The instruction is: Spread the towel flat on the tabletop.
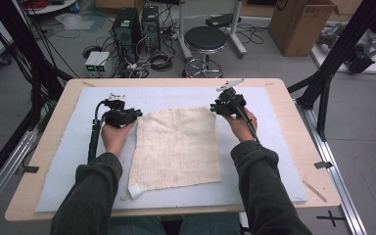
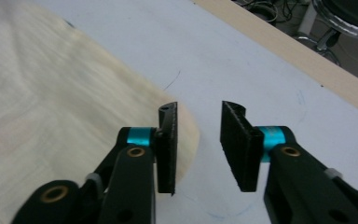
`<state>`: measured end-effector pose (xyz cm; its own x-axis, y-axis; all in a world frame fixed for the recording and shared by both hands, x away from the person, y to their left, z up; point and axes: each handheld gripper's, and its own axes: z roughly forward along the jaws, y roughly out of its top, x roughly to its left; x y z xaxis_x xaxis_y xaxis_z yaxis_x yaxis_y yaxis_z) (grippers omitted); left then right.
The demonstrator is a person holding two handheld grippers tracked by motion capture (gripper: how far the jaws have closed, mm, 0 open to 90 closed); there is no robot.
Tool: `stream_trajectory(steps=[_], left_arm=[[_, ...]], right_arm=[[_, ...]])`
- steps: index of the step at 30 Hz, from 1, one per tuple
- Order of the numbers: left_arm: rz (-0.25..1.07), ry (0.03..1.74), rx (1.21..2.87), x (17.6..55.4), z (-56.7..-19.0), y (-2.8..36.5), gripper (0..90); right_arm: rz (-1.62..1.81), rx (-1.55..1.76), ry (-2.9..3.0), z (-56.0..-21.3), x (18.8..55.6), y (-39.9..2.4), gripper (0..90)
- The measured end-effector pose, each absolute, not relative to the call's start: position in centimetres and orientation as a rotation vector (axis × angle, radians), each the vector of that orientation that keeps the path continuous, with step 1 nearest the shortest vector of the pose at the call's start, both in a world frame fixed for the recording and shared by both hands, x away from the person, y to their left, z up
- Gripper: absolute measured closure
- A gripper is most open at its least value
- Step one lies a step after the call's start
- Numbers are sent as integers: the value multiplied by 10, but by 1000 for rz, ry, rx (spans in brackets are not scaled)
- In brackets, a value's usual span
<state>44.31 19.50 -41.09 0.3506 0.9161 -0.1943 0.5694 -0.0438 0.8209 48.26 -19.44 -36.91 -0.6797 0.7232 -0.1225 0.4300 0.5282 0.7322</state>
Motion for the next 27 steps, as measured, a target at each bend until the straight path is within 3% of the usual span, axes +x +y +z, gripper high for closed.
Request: stream_trajectory(steps=[6, 17, 27], left_arm=[[465, 1242, 1784, 426, -407, 205, 607], [440, 1029, 1851, 362, -393, 218, 520], [386, 908, 1906, 304, -403, 220, 421]], right_arm=[[1002, 975, 2430, -382, 475, -199, 600], [1195, 901, 2525, -380, 414, -217, 497], [1261, 723, 2566, -390, 354, -219, 492]])
